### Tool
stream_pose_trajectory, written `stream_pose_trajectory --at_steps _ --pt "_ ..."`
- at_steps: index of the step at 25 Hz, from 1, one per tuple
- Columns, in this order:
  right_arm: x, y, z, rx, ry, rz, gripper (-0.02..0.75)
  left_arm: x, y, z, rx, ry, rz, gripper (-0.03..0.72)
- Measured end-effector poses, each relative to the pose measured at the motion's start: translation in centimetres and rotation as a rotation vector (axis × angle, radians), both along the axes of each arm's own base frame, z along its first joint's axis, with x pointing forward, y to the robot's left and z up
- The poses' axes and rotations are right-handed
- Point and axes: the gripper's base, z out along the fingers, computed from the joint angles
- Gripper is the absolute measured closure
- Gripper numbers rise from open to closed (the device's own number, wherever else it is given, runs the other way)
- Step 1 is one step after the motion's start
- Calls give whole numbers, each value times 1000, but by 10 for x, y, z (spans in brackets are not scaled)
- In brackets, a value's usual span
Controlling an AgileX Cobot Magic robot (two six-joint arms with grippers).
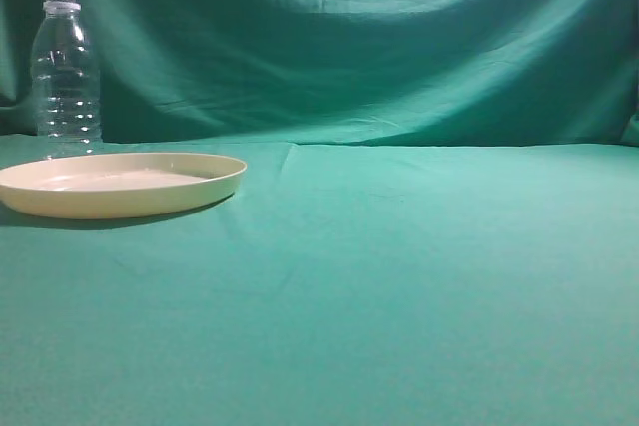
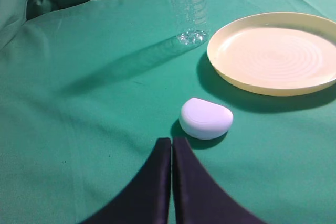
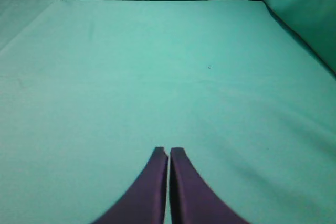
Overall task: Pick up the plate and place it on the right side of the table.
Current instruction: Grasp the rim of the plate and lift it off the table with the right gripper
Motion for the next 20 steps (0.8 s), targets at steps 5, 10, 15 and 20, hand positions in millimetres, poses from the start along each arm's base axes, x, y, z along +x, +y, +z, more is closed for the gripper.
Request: stream_pose_trajectory --at_steps 5,10,15,20 --pt "0 0 0 0 0 0 738 0 0 0 0 0 0 688" --pt "0 0 0 0 0 0 738 0 0 0 0 0 0 688" --pt "0 0 0 0 0 0 738 0 0 0 0 0 0 688" --pt "2 -1 4 -41 -61 -1 738 0 0 0 0 0 0 688"
